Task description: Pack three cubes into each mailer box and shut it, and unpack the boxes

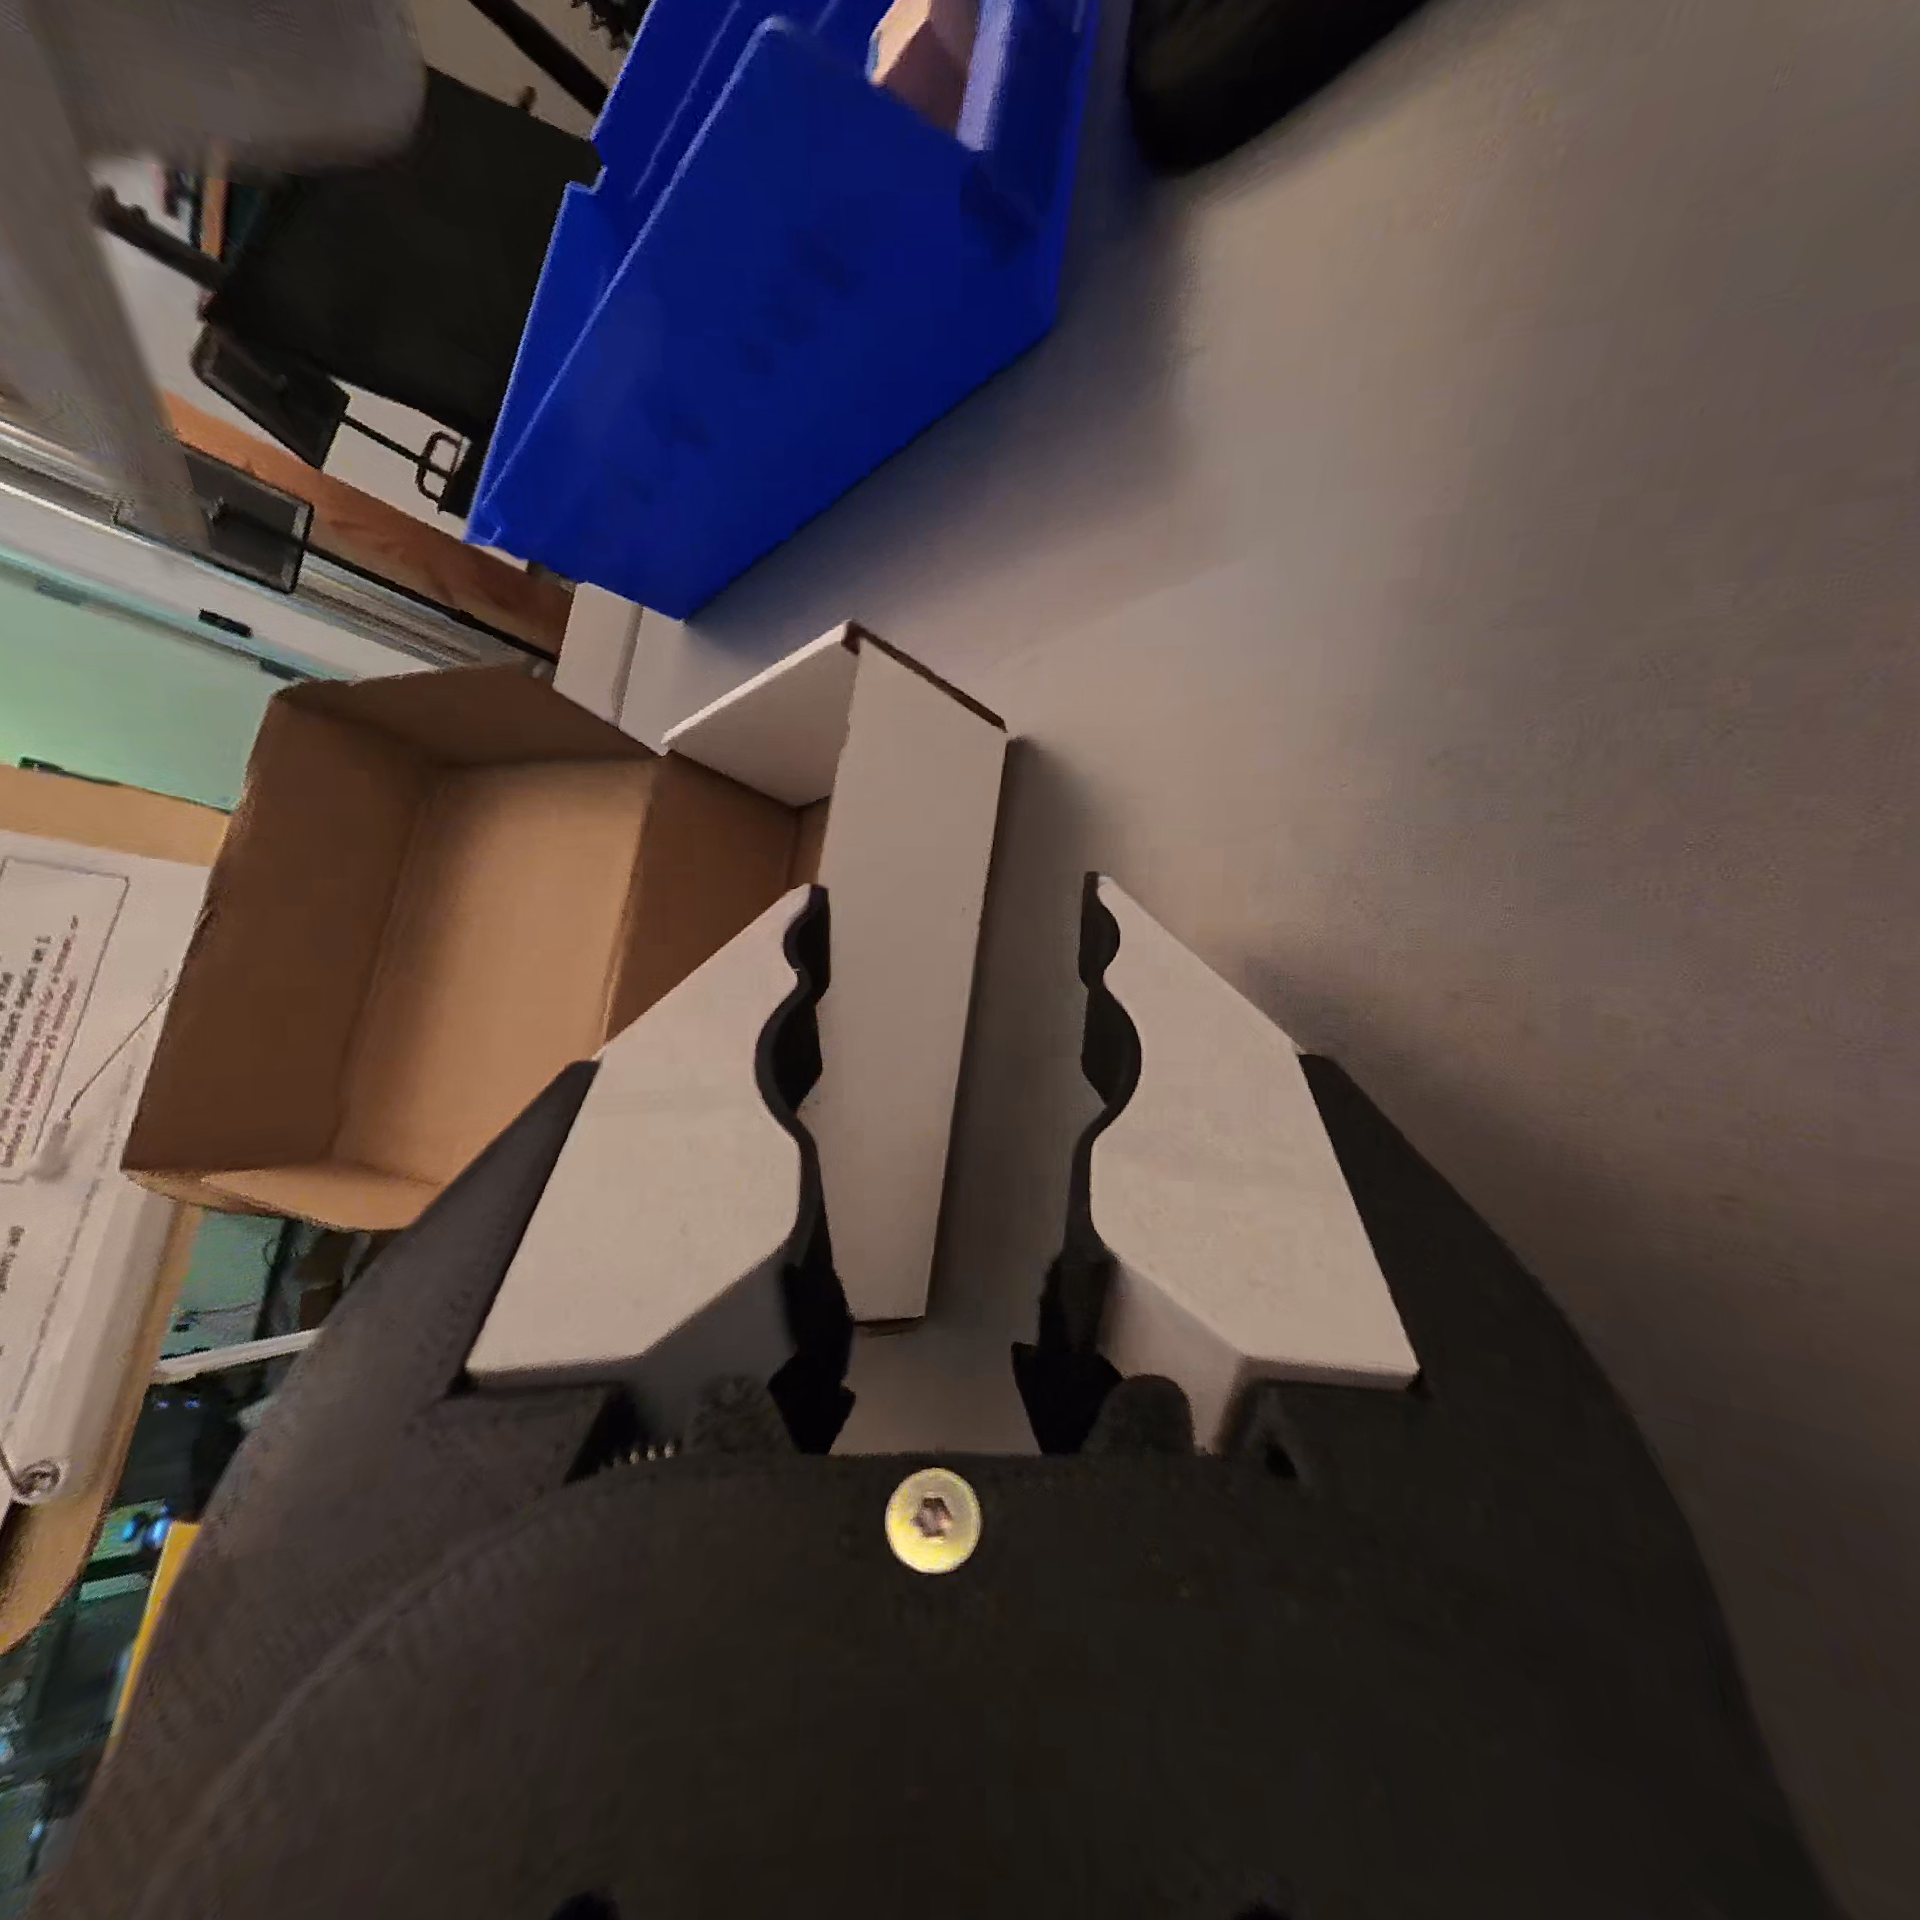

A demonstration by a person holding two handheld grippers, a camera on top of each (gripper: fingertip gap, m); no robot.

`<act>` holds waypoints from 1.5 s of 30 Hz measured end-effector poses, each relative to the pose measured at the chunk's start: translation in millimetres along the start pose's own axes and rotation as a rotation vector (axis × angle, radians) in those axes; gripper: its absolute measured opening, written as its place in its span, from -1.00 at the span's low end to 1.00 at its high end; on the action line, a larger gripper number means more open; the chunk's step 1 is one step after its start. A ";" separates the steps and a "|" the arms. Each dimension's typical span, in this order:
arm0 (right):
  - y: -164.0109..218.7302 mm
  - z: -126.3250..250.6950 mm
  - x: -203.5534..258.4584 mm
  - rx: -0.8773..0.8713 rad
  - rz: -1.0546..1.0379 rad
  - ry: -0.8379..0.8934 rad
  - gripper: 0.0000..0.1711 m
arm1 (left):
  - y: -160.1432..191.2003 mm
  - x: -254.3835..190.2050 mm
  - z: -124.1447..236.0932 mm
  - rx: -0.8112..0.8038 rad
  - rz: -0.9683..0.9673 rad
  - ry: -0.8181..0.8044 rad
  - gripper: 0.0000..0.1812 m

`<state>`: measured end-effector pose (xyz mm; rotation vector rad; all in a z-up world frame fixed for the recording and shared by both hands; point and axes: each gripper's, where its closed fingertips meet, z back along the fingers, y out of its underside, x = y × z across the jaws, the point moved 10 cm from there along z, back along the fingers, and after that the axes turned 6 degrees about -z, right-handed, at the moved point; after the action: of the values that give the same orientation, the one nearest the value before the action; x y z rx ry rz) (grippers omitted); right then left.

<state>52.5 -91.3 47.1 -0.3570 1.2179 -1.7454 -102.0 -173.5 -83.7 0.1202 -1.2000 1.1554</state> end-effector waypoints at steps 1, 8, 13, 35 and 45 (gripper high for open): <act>-5.3 -18.5 13.9 0.020 0.072 -0.039 -0.36 | -1.1 -2.3 -0.1 0.001 -0.013 0.007 -0.48; 4.3 -133.6 56.6 0.322 0.348 -0.199 -0.56 | -0.4 -4.0 -0.1 -0.005 -0.026 0.021 -0.49; 19.5 -170.1 55.6 0.454 0.426 -0.164 -0.63 | 2.1 -3.7 -2.5 0.008 -0.027 0.026 -0.50; 1.4 -148.8 39.9 0.467 0.286 -0.176 -0.76 | 7.1 -2.4 -6.3 0.033 0.012 0.053 -0.48; 30.1 65.5 -103.0 0.405 -0.184 0.218 -0.76 | 5.8 -4.0 -8.5 0.041 0.000 0.061 -0.48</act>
<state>165.4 -46.2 78.9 -0.0387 0.9685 -2.1819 -100.4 -168.1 -93.2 0.1149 -1.1237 1.1761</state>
